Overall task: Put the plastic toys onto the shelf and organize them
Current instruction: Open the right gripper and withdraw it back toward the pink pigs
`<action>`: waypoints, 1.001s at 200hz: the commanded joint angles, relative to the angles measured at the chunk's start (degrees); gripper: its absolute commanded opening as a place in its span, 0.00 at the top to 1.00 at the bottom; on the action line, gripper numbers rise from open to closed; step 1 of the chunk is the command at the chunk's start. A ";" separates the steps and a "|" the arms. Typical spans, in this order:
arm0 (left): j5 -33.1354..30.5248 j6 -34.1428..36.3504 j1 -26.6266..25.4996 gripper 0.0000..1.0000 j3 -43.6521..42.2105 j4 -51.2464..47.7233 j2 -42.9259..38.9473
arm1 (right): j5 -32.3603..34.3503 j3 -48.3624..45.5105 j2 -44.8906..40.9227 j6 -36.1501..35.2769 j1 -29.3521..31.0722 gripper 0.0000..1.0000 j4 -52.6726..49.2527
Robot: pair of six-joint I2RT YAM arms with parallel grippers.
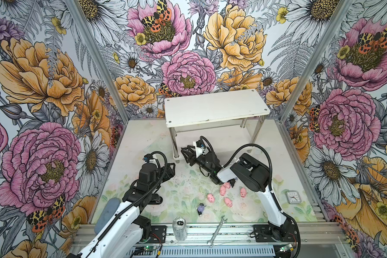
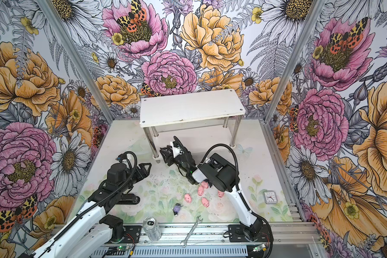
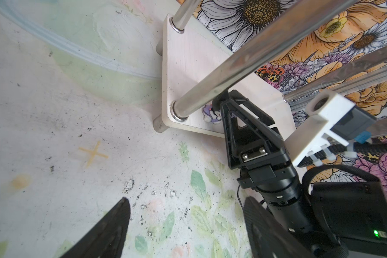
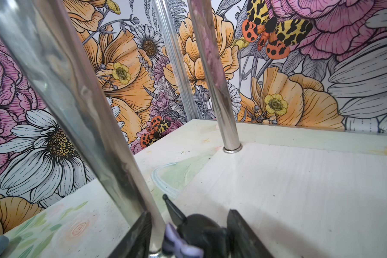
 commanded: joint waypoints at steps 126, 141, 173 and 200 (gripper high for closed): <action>1.57 0.33 0.40 0.17 0.13 -1.60 -1.69 | 1.88 -10.73 -13.41 3.30 -0.91 0.23 -5.81; 1.93 0.92 0.11 0.20 0.14 -2.45 -2.07 | 3.35 -14.07 -17.50 3.31 -0.84 0.23 -6.76; 2.23 1.38 -2.38 0.21 -1.07 -2.63 -3.44 | 7.07 -22.24 -27.88 3.12 0.09 0.23 -12.31; -0.82 1.44 -7.74 0.21 -2.19 -2.64 -3.95 | 10.42 -26.31 -38.79 4.20 0.71 0.23 -28.59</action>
